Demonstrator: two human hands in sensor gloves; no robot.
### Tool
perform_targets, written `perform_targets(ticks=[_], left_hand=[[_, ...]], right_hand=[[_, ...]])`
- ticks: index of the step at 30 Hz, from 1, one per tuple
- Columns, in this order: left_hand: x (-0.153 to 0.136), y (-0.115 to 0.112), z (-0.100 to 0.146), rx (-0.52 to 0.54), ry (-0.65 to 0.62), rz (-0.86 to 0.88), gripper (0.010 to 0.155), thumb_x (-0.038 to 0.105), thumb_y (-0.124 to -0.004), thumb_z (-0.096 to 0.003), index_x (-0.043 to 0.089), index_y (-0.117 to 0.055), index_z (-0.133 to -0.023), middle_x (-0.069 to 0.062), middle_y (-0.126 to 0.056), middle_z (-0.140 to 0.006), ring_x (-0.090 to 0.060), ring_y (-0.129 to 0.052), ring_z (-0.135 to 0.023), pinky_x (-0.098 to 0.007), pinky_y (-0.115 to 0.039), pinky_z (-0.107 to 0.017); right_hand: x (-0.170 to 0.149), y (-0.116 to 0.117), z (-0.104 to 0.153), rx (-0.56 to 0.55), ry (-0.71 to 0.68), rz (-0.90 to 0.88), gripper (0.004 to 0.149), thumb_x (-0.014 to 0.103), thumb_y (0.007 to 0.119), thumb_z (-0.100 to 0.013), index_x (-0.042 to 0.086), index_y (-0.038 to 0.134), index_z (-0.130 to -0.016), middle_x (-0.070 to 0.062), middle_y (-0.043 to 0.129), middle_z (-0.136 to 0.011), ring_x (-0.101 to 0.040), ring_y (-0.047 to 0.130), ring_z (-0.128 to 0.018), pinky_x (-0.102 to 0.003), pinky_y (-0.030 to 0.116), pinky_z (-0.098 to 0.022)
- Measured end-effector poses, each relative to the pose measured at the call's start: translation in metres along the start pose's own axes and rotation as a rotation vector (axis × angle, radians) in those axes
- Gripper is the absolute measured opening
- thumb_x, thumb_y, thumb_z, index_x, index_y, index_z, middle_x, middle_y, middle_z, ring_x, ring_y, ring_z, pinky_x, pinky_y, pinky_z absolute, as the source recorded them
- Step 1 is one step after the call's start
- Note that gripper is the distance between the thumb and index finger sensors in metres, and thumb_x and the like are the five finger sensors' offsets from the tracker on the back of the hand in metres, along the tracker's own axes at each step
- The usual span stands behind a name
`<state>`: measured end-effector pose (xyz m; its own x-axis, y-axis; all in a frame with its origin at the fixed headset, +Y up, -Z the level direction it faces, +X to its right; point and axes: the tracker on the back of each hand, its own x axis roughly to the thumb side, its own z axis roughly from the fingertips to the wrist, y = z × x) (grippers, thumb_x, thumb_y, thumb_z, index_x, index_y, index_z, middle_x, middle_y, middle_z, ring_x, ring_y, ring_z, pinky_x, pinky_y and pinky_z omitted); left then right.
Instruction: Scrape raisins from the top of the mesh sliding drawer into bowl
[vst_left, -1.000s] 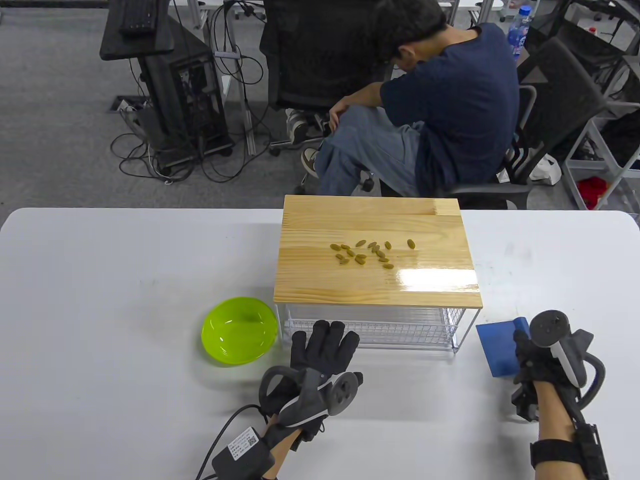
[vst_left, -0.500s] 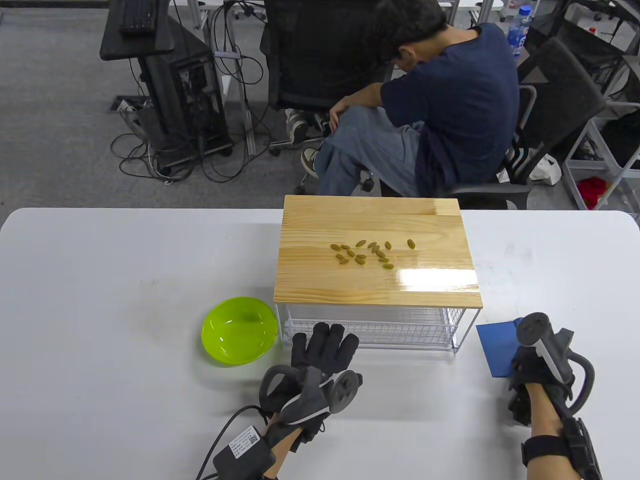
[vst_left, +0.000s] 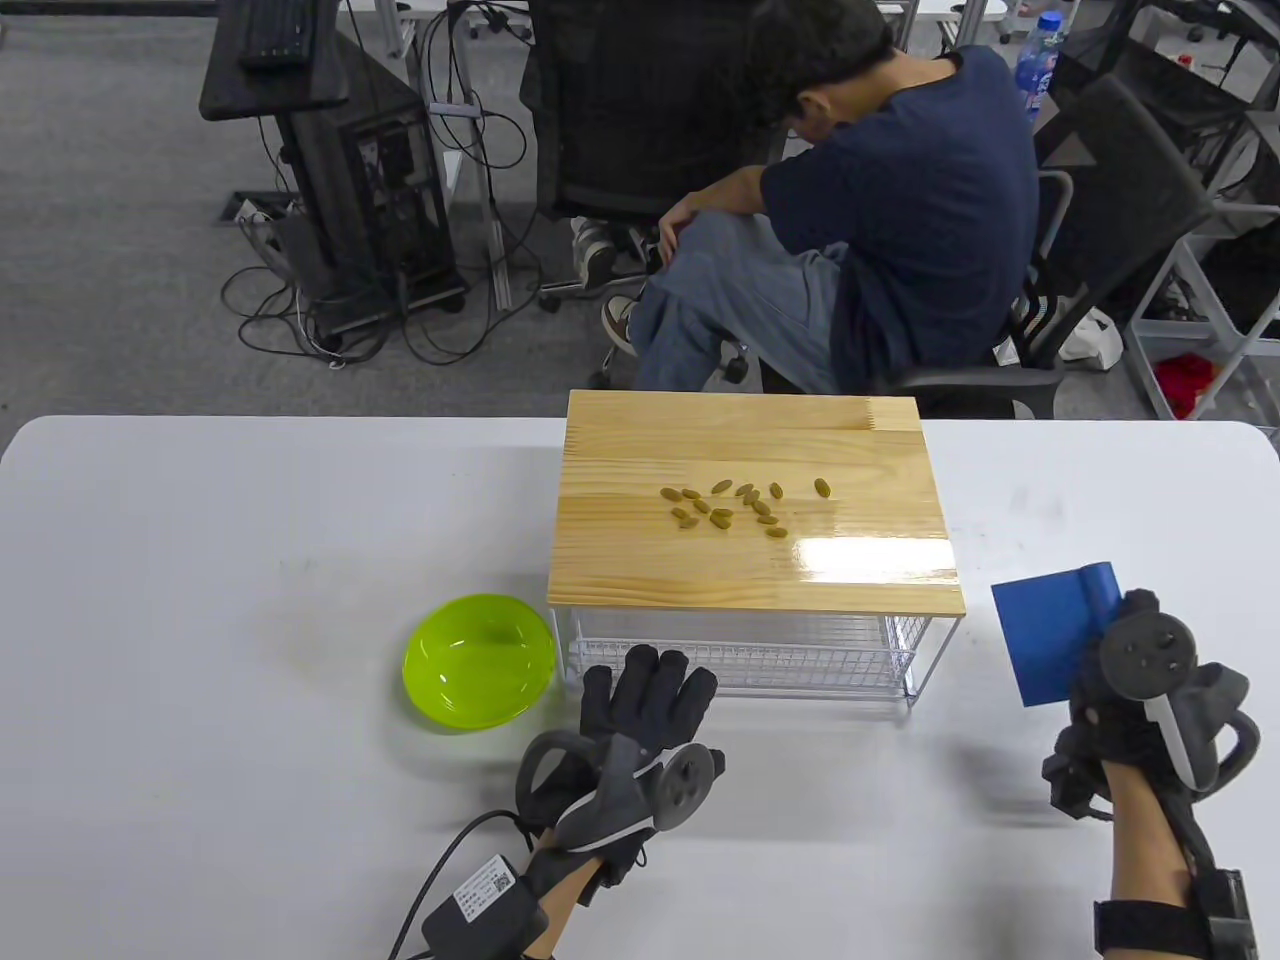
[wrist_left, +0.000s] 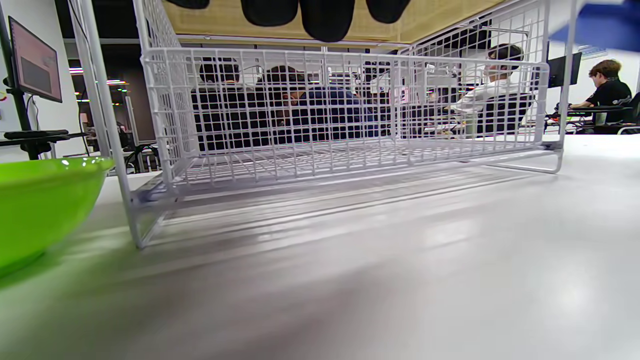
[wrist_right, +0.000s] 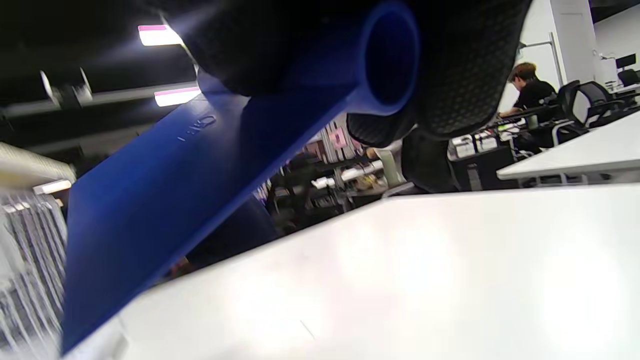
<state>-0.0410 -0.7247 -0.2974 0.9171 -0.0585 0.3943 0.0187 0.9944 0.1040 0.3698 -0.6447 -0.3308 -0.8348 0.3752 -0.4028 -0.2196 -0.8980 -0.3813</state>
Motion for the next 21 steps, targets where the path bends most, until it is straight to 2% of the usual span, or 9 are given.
perform_targets(ticks=[5, 9, 14, 17, 21], left_hand=[[0.001, 0.000, 0.000, 0.002, -0.005, 0.008, 0.074, 0.067, -0.055, -0.0488, 0.038, -0.043, -0.116, 0.000, -0.052, -0.126, -0.036, -0.052, -0.120, -0.063, -0.048, -0.083], [0.001, -0.001, -0.001, -0.001, -0.008, 0.014, 0.073, 0.067, -0.055, -0.0488, 0.039, -0.043, -0.115, 0.000, -0.051, -0.126, -0.036, -0.052, -0.120, -0.063, -0.048, -0.083], [0.000, -0.001, 0.000, -0.005, -0.016, 0.021, 0.074, 0.067, -0.055, -0.0489, 0.038, -0.043, -0.116, -0.001, -0.050, -0.126, -0.036, -0.051, -0.120, -0.063, -0.048, -0.083], [0.001, 0.000, 0.000, -0.010, -0.021, 0.018, 0.074, 0.067, -0.055, -0.0489, 0.038, -0.043, -0.116, 0.000, -0.050, -0.126, -0.036, -0.051, -0.120, -0.063, -0.048, -0.083], [0.001, 0.000, 0.000, -0.018, -0.028, 0.024, 0.074, 0.067, -0.055, -0.0489, 0.038, -0.043, -0.116, 0.000, -0.050, -0.126, -0.036, -0.051, -0.121, -0.063, -0.048, -0.083]], right_hand=[[0.045, -0.037, -0.002, -0.118, -0.074, -0.073, 0.062, 0.020, 0.071, -0.057, 0.006, 0.042, -0.110, -0.024, 0.051, -0.105, -0.048, 0.079, -0.082, -0.060, 0.074, -0.056], [0.093, -0.048, -0.007, -0.119, -0.154, -0.058, 0.061, 0.020, 0.071, -0.058, 0.007, 0.042, -0.110, -0.023, 0.052, -0.105, -0.049, 0.079, -0.082, -0.060, 0.074, -0.056], [0.157, -0.036, -0.016, -0.029, -0.208, 0.147, 0.061, 0.020, 0.072, -0.058, 0.008, 0.044, -0.110, -0.023, 0.052, -0.106, -0.048, 0.079, -0.083, -0.060, 0.073, -0.057], [0.183, -0.021, -0.022, -0.012, -0.211, 0.257, 0.060, 0.020, 0.072, -0.058, 0.009, 0.045, -0.110, -0.022, 0.053, -0.106, -0.048, 0.079, -0.084, -0.060, 0.073, -0.057], [0.203, -0.005, -0.032, 0.013, -0.190, 0.369, 0.060, 0.020, 0.073, -0.058, 0.010, 0.046, -0.110, -0.021, 0.053, -0.106, -0.047, 0.079, -0.084, -0.059, 0.074, -0.058]])
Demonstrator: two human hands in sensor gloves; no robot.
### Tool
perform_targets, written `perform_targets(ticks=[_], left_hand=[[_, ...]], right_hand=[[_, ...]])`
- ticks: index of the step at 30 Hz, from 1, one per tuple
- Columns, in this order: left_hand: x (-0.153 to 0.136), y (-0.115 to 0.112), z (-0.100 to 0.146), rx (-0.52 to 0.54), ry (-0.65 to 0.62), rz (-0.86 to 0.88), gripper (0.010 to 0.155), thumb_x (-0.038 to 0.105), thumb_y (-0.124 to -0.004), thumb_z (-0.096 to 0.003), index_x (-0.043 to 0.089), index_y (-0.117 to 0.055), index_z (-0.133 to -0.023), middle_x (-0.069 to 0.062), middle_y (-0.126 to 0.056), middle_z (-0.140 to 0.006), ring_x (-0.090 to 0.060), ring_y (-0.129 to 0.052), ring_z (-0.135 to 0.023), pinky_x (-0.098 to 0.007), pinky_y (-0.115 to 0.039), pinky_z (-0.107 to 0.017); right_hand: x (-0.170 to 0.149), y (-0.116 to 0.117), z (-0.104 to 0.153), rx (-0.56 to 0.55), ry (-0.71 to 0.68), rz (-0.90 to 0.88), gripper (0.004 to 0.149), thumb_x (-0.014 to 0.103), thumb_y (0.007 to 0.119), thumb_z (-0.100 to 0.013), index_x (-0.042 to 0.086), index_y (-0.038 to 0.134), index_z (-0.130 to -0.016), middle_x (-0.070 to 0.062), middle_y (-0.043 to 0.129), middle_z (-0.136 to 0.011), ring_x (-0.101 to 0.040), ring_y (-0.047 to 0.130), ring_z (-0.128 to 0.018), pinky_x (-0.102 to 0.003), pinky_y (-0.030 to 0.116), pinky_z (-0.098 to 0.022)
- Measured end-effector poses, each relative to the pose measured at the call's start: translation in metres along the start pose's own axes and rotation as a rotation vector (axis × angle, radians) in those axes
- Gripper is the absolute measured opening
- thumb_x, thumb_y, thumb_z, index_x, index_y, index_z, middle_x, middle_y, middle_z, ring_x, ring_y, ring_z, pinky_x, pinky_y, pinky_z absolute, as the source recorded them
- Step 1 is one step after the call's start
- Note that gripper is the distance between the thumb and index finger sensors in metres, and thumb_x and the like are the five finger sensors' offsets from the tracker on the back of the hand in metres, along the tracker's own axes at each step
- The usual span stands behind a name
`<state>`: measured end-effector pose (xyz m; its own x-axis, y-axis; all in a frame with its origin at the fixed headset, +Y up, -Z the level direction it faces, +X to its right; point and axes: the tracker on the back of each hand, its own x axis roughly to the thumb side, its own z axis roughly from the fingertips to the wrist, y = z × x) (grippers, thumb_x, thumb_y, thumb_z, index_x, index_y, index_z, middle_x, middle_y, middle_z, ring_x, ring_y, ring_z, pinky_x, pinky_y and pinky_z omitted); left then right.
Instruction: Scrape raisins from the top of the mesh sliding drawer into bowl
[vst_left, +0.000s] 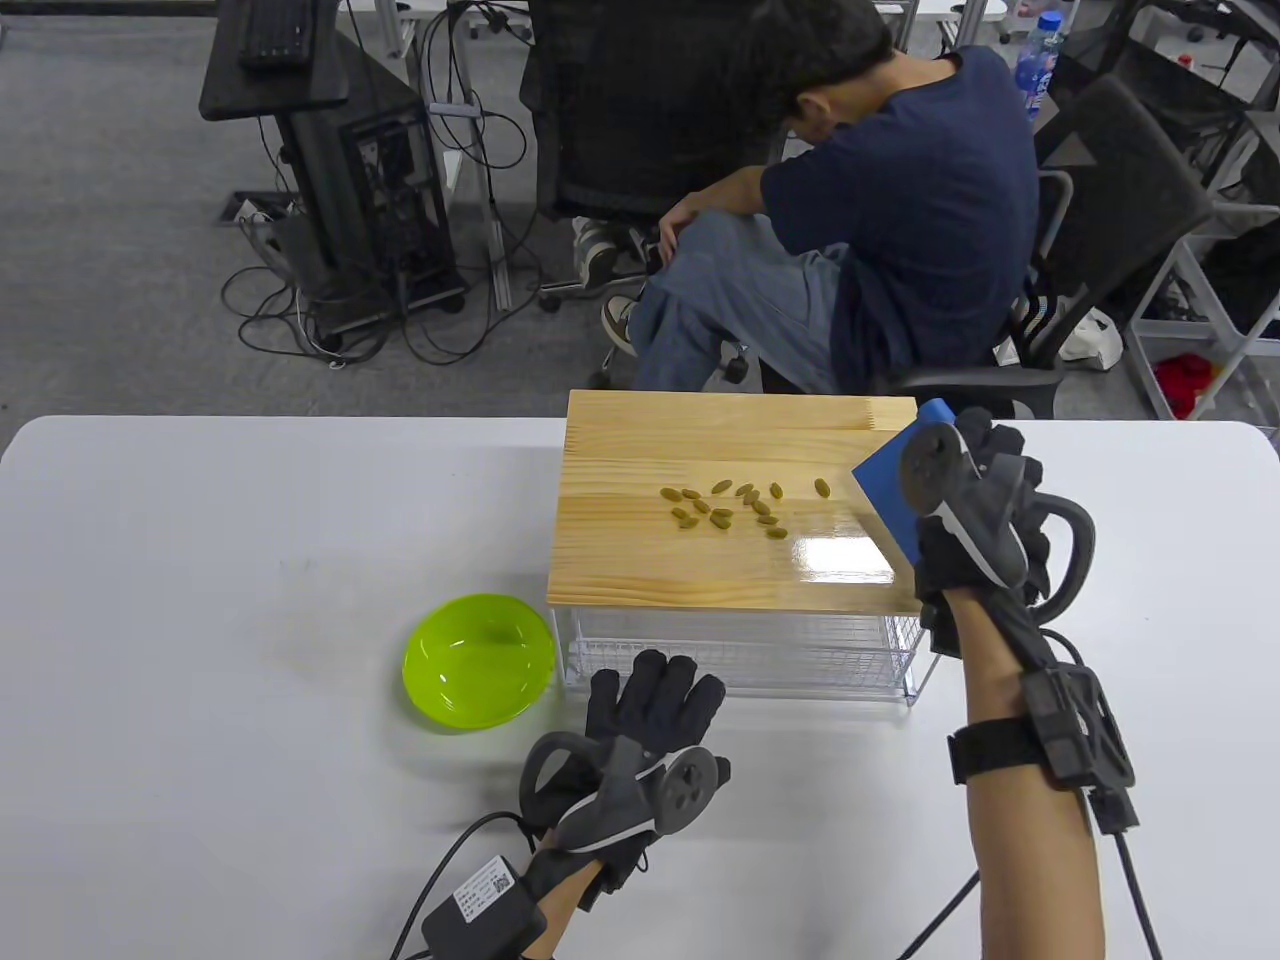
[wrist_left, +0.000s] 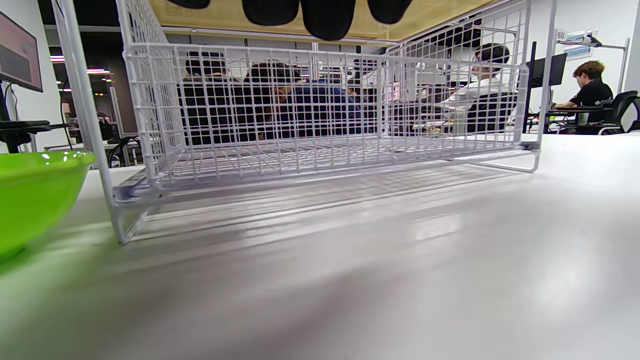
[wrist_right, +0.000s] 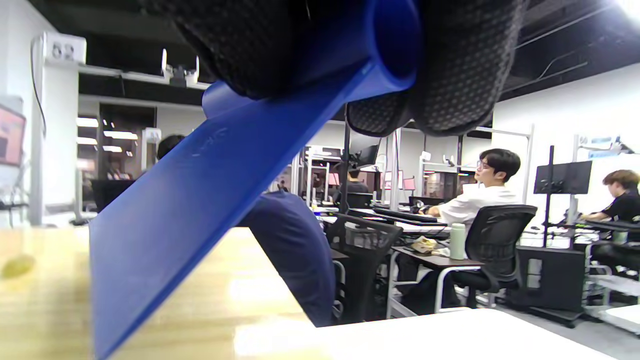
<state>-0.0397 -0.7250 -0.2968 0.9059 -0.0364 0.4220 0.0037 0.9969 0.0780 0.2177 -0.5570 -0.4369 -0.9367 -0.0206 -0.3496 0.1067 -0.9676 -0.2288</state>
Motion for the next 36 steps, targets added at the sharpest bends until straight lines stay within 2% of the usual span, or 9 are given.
perform_targets(ticks=[8, 15, 27, 36], left_hand=[[-0.001, 0.000, -0.001, -0.012, 0.002, 0.013, 0.074, 0.067, -0.055, -0.0488, 0.039, -0.043, -0.116, 0.000, -0.050, -0.127, -0.036, -0.051, -0.121, -0.063, -0.047, -0.083], [0.002, -0.002, -0.004, -0.045, 0.000, 0.006, 0.074, 0.068, -0.054, -0.0488, 0.039, -0.043, -0.116, 0.000, -0.050, -0.127, -0.036, -0.051, -0.121, -0.063, -0.047, -0.084], [0.000, -0.002, -0.005, -0.062, 0.010, 0.017, 0.073, 0.067, -0.055, -0.0491, 0.039, -0.043, -0.116, -0.001, -0.051, -0.127, -0.036, -0.052, -0.121, -0.062, -0.047, -0.083], [0.000, -0.001, -0.005, -0.071, 0.008, 0.014, 0.073, 0.067, -0.055, -0.0493, 0.038, -0.043, -0.116, -0.001, -0.051, -0.127, -0.036, -0.052, -0.120, -0.062, -0.048, -0.083]], right_hand=[[0.023, 0.015, -0.013, 0.026, -0.020, 0.006, 0.059, 0.019, 0.072, -0.058, 0.009, 0.045, -0.110, -0.021, 0.053, -0.106, -0.047, 0.079, -0.085, -0.059, 0.074, -0.059], [0.040, 0.015, -0.010, 0.031, -0.133, -0.051, 0.059, 0.018, 0.073, -0.057, 0.010, 0.046, -0.110, -0.020, 0.052, -0.107, -0.046, 0.077, -0.089, -0.060, 0.071, -0.061], [0.051, 0.013, 0.008, 0.031, -0.373, -0.135, 0.059, 0.017, 0.073, -0.056, 0.013, 0.047, -0.109, -0.017, 0.052, -0.108, -0.046, 0.075, -0.092, -0.062, 0.068, -0.064], [0.053, 0.009, 0.030, -0.030, -0.553, -0.190, 0.059, 0.018, 0.074, -0.055, 0.014, 0.049, -0.108, -0.016, 0.053, -0.108, -0.046, 0.077, -0.091, -0.062, 0.069, -0.064]])
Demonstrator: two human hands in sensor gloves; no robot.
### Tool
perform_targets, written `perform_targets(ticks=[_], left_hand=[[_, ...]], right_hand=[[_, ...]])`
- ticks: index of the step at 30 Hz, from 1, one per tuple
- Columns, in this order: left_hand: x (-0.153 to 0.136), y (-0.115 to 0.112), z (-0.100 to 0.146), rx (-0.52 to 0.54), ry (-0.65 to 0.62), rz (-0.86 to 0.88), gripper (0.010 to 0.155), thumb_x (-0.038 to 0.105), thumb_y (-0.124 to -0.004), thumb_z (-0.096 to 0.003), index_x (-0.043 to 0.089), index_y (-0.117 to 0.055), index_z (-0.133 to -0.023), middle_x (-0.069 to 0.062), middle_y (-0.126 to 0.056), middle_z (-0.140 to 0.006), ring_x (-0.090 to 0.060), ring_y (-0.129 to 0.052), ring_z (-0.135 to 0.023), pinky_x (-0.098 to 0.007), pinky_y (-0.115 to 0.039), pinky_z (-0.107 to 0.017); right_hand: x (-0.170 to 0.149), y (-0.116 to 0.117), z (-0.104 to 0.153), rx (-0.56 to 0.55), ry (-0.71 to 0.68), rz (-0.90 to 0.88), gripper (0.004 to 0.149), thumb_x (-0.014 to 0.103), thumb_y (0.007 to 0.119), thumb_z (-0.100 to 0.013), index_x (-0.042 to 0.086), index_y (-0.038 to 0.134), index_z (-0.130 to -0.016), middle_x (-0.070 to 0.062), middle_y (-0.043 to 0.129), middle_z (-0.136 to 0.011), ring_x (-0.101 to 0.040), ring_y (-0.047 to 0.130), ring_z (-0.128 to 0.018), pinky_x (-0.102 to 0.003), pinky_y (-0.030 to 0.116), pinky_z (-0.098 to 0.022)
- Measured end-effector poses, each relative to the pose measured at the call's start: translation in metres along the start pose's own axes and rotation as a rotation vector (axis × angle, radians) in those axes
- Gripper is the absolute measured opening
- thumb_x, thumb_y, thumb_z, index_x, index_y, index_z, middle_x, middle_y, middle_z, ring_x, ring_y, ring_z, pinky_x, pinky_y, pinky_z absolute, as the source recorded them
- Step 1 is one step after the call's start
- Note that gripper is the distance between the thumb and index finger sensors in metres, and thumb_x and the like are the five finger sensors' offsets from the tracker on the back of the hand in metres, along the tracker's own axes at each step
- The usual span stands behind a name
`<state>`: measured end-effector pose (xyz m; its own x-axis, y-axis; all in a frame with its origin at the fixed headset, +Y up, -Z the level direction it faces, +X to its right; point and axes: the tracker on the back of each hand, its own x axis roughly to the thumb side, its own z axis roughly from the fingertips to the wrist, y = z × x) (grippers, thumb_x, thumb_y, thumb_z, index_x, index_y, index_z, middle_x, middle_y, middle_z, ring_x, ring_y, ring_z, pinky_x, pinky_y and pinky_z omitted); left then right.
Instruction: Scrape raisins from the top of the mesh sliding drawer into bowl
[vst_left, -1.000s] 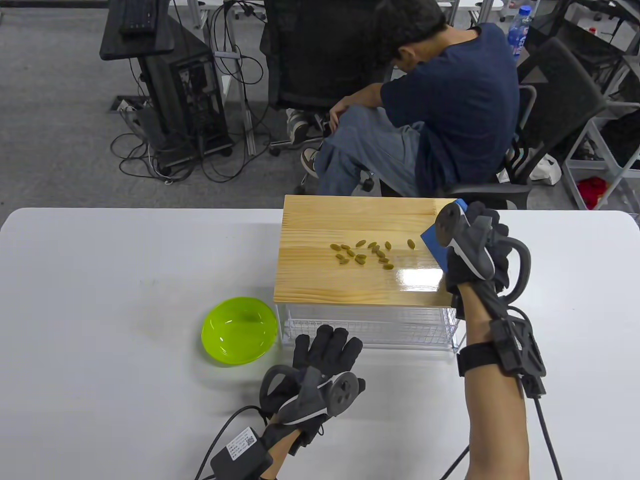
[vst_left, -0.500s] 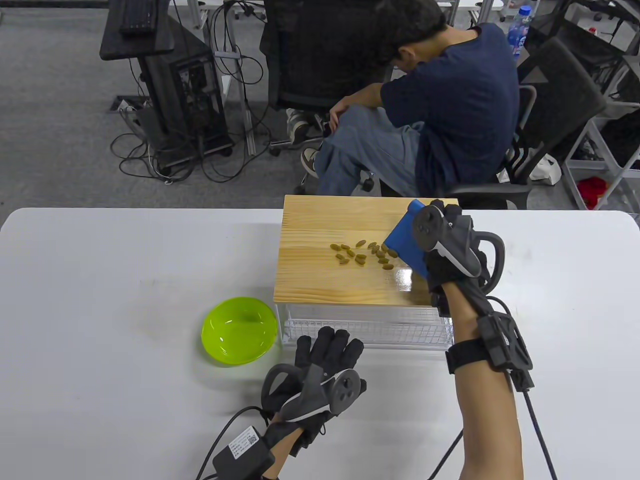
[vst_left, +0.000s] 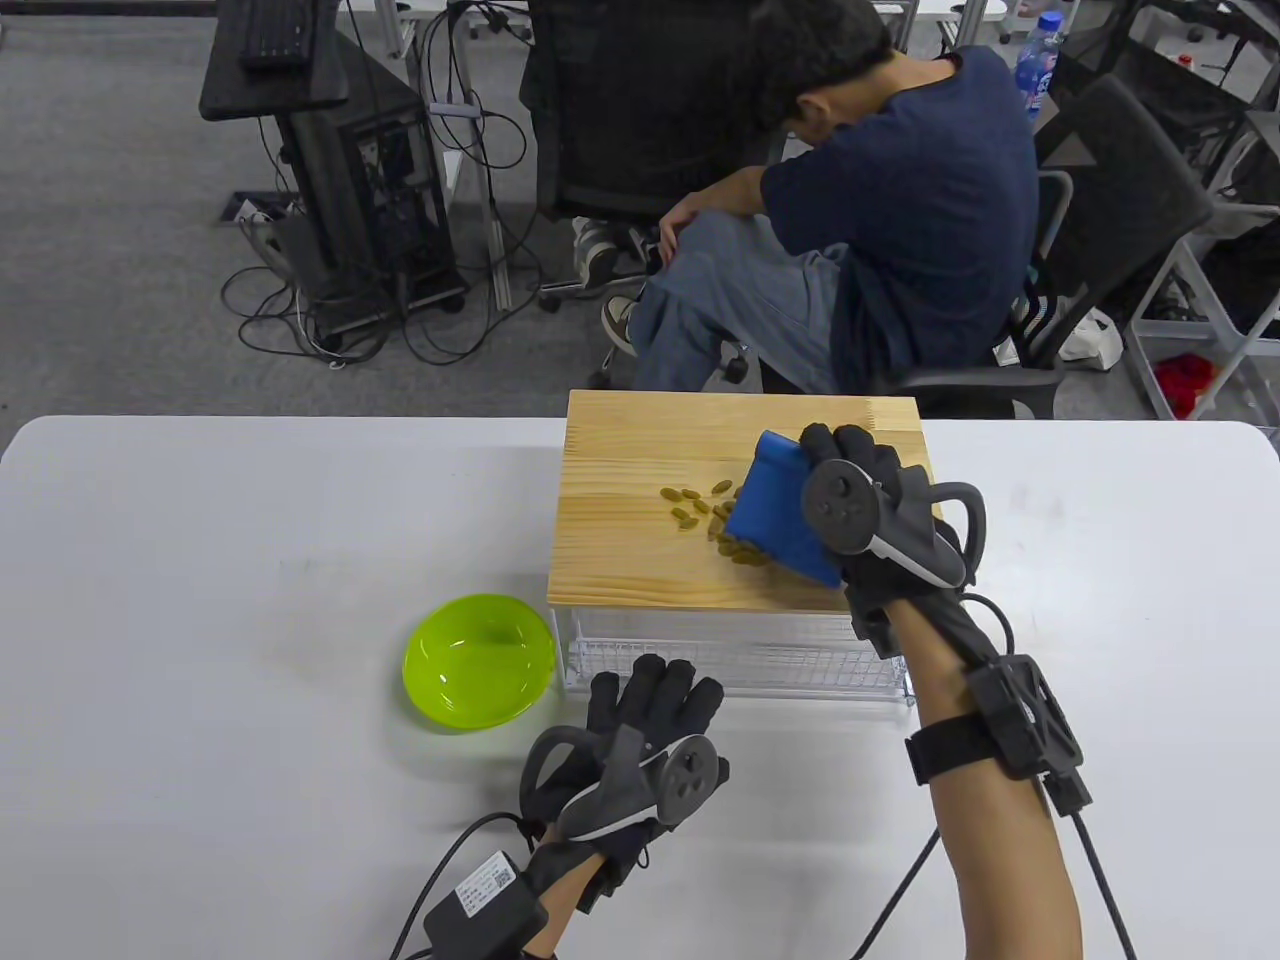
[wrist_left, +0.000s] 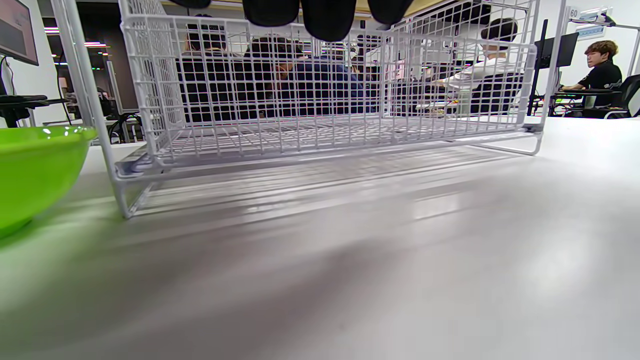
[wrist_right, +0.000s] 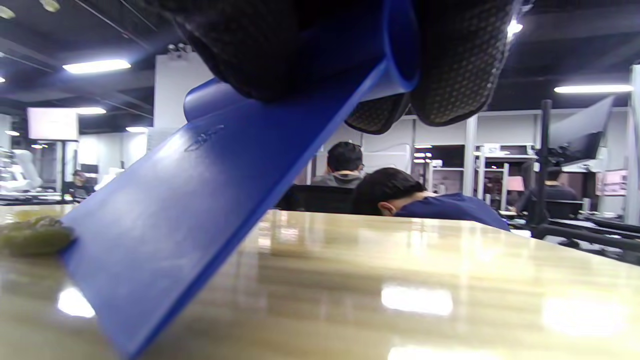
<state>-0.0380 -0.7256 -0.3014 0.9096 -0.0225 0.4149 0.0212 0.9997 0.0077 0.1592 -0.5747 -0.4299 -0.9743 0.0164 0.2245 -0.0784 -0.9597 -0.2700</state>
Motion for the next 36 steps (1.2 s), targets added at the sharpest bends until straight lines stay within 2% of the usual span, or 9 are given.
perform_targets(ticks=[8, 12, 14, 16, 18, 20, 24, 30, 36], left_hand=[[0.000, 0.000, 0.000, -0.017, -0.001, -0.010, 0.073, 0.067, -0.055, -0.0494, 0.038, -0.043, -0.116, -0.001, -0.051, -0.127, -0.036, -0.052, -0.121, -0.062, -0.048, -0.083], [-0.001, 0.000, -0.001, -0.020, 0.007, -0.011, 0.073, 0.066, -0.055, -0.0495, 0.038, -0.043, -0.116, -0.001, -0.051, -0.127, -0.036, -0.052, -0.120, -0.062, -0.048, -0.083], [-0.002, 0.002, -0.001, -0.015, 0.010, -0.012, 0.073, 0.066, -0.055, -0.0494, 0.038, -0.043, -0.116, -0.001, -0.051, -0.127, -0.036, -0.053, -0.120, -0.062, -0.048, -0.083], [-0.003, 0.003, -0.001, -0.009, 0.013, -0.002, 0.073, 0.066, -0.055, -0.0495, 0.039, -0.043, -0.116, -0.001, -0.051, -0.127, -0.036, -0.053, -0.120, -0.062, -0.048, -0.083], [-0.004, 0.003, -0.001, -0.013, 0.015, 0.002, 0.073, 0.066, -0.055, -0.0495, 0.039, -0.043, -0.116, -0.001, -0.051, -0.127, -0.036, -0.053, -0.120, -0.062, -0.048, -0.083], [-0.003, 0.004, -0.001, -0.016, 0.012, -0.006, 0.073, 0.066, -0.055, -0.0495, 0.038, -0.044, -0.116, -0.001, -0.051, -0.127, -0.036, -0.053, -0.120, -0.062, -0.048, -0.083], [-0.001, 0.008, 0.001, -0.002, 0.003, 0.004, 0.073, 0.066, -0.055, -0.0494, 0.039, -0.044, -0.116, 0.000, -0.051, -0.127, -0.036, -0.052, -0.120, -0.062, -0.048, -0.083], [-0.001, 0.009, 0.001, -0.012, 0.001, 0.001, 0.073, 0.066, -0.055, -0.0495, 0.039, -0.044, -0.116, -0.001, -0.051, -0.127, -0.036, -0.052, -0.121, -0.062, -0.048, -0.083], [-0.004, 0.009, 0.001, -0.013, 0.007, 0.005, 0.072, 0.066, -0.055, -0.0496, 0.039, -0.044, -0.116, -0.001, -0.051, -0.127, -0.036, -0.053, -0.120, -0.062, -0.048, -0.083]], right_hand=[[0.004, -0.003, 0.008, -0.003, -0.157, -0.065, 0.059, 0.018, 0.075, -0.055, 0.015, 0.050, -0.108, -0.015, 0.053, -0.108, -0.045, 0.077, -0.092, -0.062, 0.069, -0.065], [0.000, -0.004, 0.003, -0.016, -0.156, -0.077, 0.059, 0.018, 0.075, -0.054, 0.016, 0.050, -0.107, -0.015, 0.053, -0.108, -0.045, 0.076, -0.092, -0.062, 0.069, -0.065], [-0.006, -0.006, -0.002, -0.042, -0.099, -0.092, 0.059, 0.018, 0.075, -0.054, 0.015, 0.050, -0.107, -0.015, 0.053, -0.108, -0.045, 0.076, -0.092, -0.062, 0.068, -0.065], [-0.015, -0.010, -0.009, -0.097, 0.031, -0.065, 0.058, 0.018, 0.075, -0.055, 0.015, 0.050, -0.108, -0.016, 0.053, -0.108, -0.045, 0.076, -0.091, -0.061, 0.069, -0.065], [-0.023, -0.009, -0.018, -0.085, 0.184, 0.007, 0.059, 0.018, 0.075, -0.055, 0.015, 0.050, -0.108, -0.016, 0.053, -0.108, -0.045, 0.076, -0.091, -0.061, 0.069, -0.064], [-0.028, -0.006, -0.025, -0.071, 0.268, 0.043, 0.058, 0.018, 0.075, -0.055, 0.014, 0.050, -0.108, -0.016, 0.053, -0.107, -0.045, 0.077, -0.091, -0.060, 0.070, -0.064], [-0.028, 0.004, -0.038, -0.002, 0.326, 0.076, 0.058, 0.018, 0.075, -0.055, 0.014, 0.050, -0.108, -0.016, 0.054, -0.107, -0.044, 0.077, -0.090, -0.060, 0.071, -0.063], [-0.009, 0.013, -0.049, -0.007, 0.245, 0.061, 0.057, 0.018, 0.075, -0.055, 0.014, 0.051, -0.107, -0.016, 0.054, -0.107, -0.045, 0.077, -0.090, -0.060, 0.071, -0.063], [0.006, 0.013, -0.046, -0.015, 0.111, 0.011, 0.058, 0.018, 0.075, -0.055, 0.015, 0.051, -0.107, -0.015, 0.054, -0.107, -0.045, 0.077, -0.091, -0.061, 0.070, -0.064]])
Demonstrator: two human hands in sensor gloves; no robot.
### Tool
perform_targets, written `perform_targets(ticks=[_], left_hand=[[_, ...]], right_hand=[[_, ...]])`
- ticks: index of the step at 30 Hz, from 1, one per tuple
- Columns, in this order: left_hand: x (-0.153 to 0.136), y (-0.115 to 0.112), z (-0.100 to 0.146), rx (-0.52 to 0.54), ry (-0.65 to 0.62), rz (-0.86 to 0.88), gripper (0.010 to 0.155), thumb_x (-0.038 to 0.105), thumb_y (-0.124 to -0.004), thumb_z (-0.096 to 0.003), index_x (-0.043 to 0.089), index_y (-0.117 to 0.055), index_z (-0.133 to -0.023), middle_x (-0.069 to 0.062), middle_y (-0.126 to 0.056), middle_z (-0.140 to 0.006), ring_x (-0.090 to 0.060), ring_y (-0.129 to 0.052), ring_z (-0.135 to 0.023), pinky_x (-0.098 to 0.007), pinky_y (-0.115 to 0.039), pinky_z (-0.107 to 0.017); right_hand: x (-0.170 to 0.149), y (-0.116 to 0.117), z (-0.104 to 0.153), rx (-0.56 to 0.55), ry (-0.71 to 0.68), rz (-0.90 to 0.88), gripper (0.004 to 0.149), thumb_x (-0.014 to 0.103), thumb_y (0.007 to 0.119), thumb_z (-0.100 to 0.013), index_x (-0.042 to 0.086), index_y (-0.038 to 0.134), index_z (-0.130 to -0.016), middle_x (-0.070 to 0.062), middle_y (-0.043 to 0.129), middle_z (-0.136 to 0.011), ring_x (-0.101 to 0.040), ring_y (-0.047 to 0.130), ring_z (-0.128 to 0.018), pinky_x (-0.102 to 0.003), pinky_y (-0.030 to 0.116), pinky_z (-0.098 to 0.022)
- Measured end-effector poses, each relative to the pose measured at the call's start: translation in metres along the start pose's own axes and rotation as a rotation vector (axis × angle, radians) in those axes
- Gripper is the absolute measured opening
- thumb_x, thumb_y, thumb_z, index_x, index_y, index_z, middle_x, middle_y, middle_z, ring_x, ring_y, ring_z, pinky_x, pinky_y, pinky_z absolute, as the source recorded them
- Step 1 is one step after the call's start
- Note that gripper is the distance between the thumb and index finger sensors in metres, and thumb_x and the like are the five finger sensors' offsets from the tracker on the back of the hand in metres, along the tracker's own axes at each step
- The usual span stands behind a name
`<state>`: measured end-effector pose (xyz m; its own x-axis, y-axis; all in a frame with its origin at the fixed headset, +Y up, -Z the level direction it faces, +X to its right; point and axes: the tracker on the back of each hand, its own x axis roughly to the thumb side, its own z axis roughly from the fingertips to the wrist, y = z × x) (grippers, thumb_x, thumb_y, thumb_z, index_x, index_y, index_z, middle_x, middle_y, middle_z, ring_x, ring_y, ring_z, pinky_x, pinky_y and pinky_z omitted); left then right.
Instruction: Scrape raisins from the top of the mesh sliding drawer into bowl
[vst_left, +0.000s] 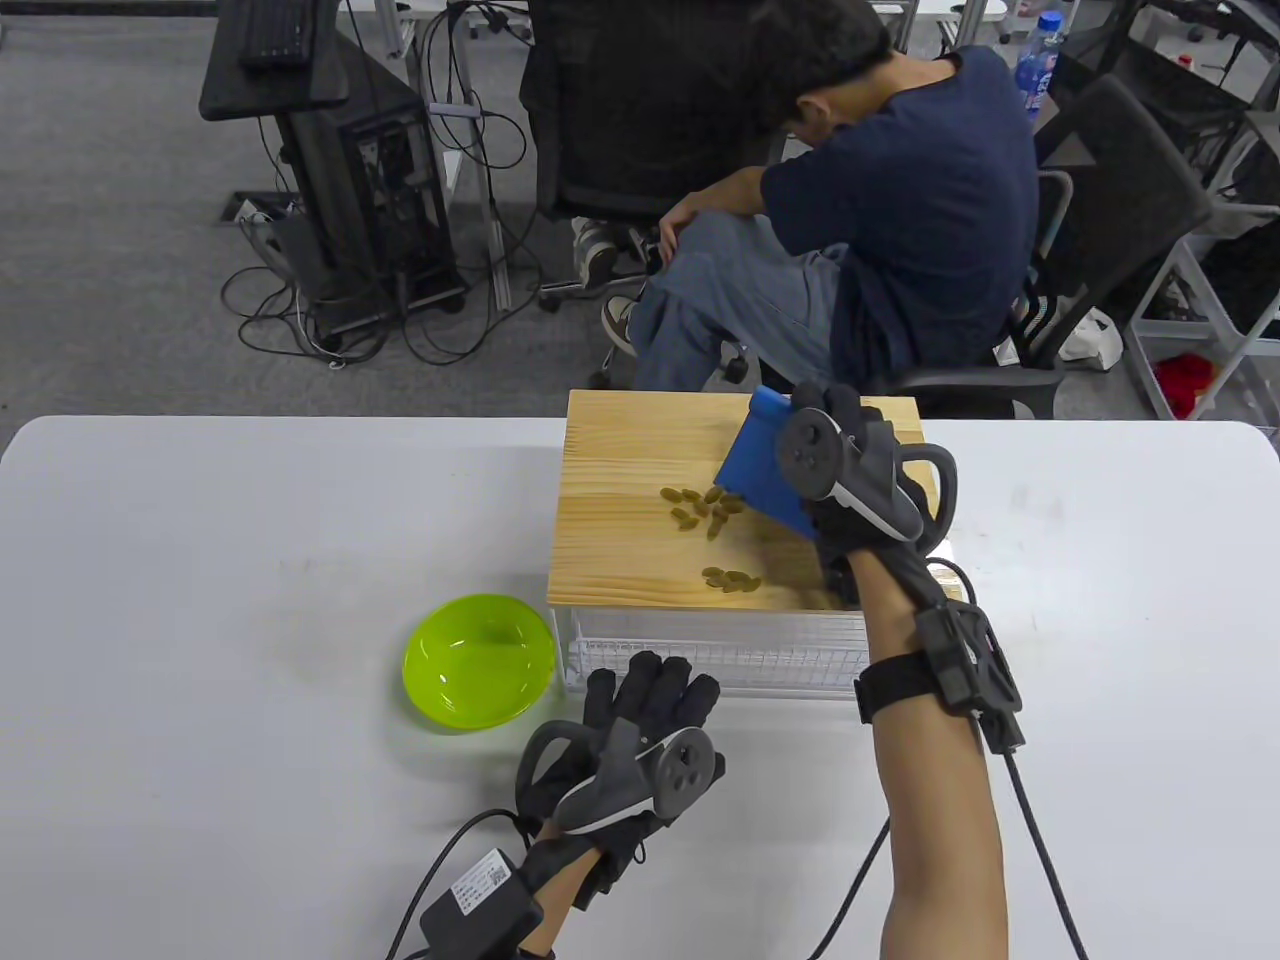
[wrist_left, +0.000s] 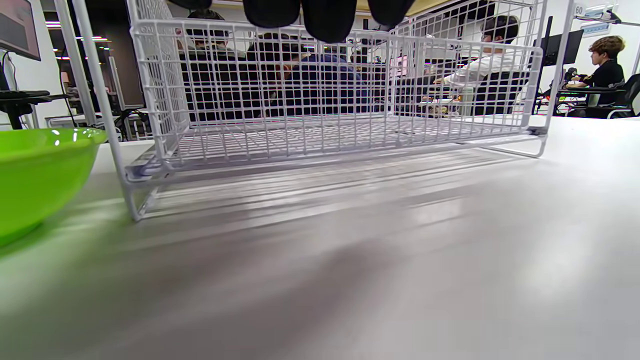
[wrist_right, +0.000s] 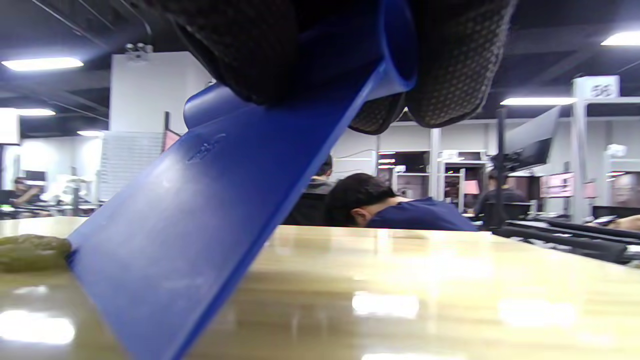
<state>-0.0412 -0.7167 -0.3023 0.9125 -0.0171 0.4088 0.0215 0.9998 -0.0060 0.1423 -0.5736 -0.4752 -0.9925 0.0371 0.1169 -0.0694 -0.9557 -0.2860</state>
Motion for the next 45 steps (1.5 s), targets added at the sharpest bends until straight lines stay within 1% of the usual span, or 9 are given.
perform_targets(ticks=[6, 15, 24, 28, 31, 32, 36, 41, 45], left_hand=[[0.001, 0.000, 0.000, -0.011, -0.007, -0.007, 0.072, 0.066, -0.055, -0.0496, 0.039, -0.044, -0.116, -0.001, -0.051, -0.127, -0.036, -0.052, -0.121, -0.062, -0.048, -0.083], [0.001, 0.000, 0.000, -0.023, -0.009, -0.013, 0.072, 0.066, -0.055, -0.0497, 0.039, -0.044, -0.116, -0.001, -0.051, -0.127, -0.035, -0.052, -0.121, -0.062, -0.048, -0.084], [0.002, 0.000, 0.000, -0.030, -0.008, -0.016, 0.072, 0.066, -0.055, -0.0496, 0.039, -0.044, -0.116, -0.001, -0.051, -0.127, -0.035, -0.052, -0.121, -0.062, -0.048, -0.084], [0.001, 0.000, 0.000, -0.032, -0.006, -0.015, 0.072, 0.066, -0.055, -0.0497, 0.039, -0.044, -0.116, -0.001, -0.051, -0.127, -0.036, -0.052, -0.121, -0.062, -0.048, -0.084], [0.002, -0.001, 0.000, -0.037, -0.005, -0.015, 0.072, 0.066, -0.055, -0.0496, 0.039, -0.044, -0.116, -0.001, -0.051, -0.127, -0.035, -0.052, -0.121, -0.062, -0.048, -0.084], [0.002, -0.001, 0.000, -0.039, -0.006, -0.016, 0.072, 0.066, -0.055, -0.0497, 0.039, -0.044, -0.116, -0.001, -0.051, -0.127, -0.035, -0.052, -0.121, -0.062, -0.048, -0.084], [0.001, 0.000, 0.000, -0.039, -0.006, -0.015, 0.072, 0.066, -0.055, -0.0497, 0.039, -0.044, -0.116, -0.001, -0.051, -0.127, -0.036, -0.053, -0.121, -0.062, -0.048, -0.084], [-0.001, 0.000, -0.001, -0.038, -0.001, -0.008, 0.072, 0.066, -0.055, -0.0497, 0.039, -0.045, -0.116, -0.001, -0.051, -0.127, -0.036, -0.053, -0.120, -0.062, -0.048, -0.084], [-0.002, 0.000, -0.001, -0.046, 0.000, -0.008, 0.072, 0.066, -0.055, -0.0498, 0.039, -0.045, -0.116, -0.001, -0.051, -0.127, -0.036, -0.053, -0.120, -0.061, -0.048, -0.084]], right_hand=[[0.006, -0.002, 0.012, 0.001, -0.130, -0.056, 0.058, 0.018, 0.075, -0.055, 0.015, 0.051, -0.107, -0.015, 0.054, -0.107, -0.044, 0.077, -0.092, -0.061, 0.069, -0.064], [0.013, -0.008, 0.030, -0.013, -0.263, -0.076, 0.058, 0.018, 0.075, -0.054, 0.015, 0.051, -0.107, -0.015, 0.054, -0.107, -0.044, 0.077, -0.092, -0.061, 0.070, -0.065], [0.014, -0.011, 0.034, -0.008, -0.335, -0.108, 0.058, 0.018, 0.076, -0.054, 0.016, 0.051, -0.107, -0.014, 0.054, -0.108, -0.043, 0.077, -0.092, -0.061, 0.069, -0.065], [0.008, -0.017, 0.026, -0.026, -0.272, -0.124, 0.058, 0.018, 0.077, -0.054, 0.016, 0.053, -0.106, -0.013, 0.054, -0.108, -0.043, 0.076, -0.093, -0.061, 0.068, -0.066], [0.005, -0.020, 0.016, -0.066, -0.137, -0.074, 0.058, 0.018, 0.077, -0.054, 0.015, 0.053, -0.107, -0.014, 0.054, -0.107, -0.044, 0.077, -0.092, -0.061, 0.069, -0.065], [0.005, -0.019, 0.011, -0.065, -0.075, -0.043, 0.058, 0.018, 0.077, -0.054, 0.015, 0.053, -0.107, -0.015, 0.054, -0.107, -0.044, 0.077, -0.092, -0.061, 0.069, -0.064], [0.008, -0.013, -0.002, -0.024, 0.031, 0.016, 0.058, 0.018, 0.077, -0.055, 0.014, 0.052, -0.107, -0.016, 0.054, -0.107, -0.044, 0.078, -0.091, -0.060, 0.070, -0.064], [0.016, -0.001, -0.014, 0.006, 0.045, 0.028, 0.057, 0.018, 0.077, -0.055, 0.013, 0.053, -0.107, -0.016, 0.055, -0.107, -0.044, 0.078, -0.091, -0.060, 0.071, -0.063], [0.027, 0.002, -0.019, 0.006, -0.010, -0.001, 0.057, 0.017, 0.077, -0.055, 0.014, 0.053, -0.106, -0.016, 0.055, -0.107, -0.044, 0.078, -0.091, -0.060, 0.071, -0.064]])
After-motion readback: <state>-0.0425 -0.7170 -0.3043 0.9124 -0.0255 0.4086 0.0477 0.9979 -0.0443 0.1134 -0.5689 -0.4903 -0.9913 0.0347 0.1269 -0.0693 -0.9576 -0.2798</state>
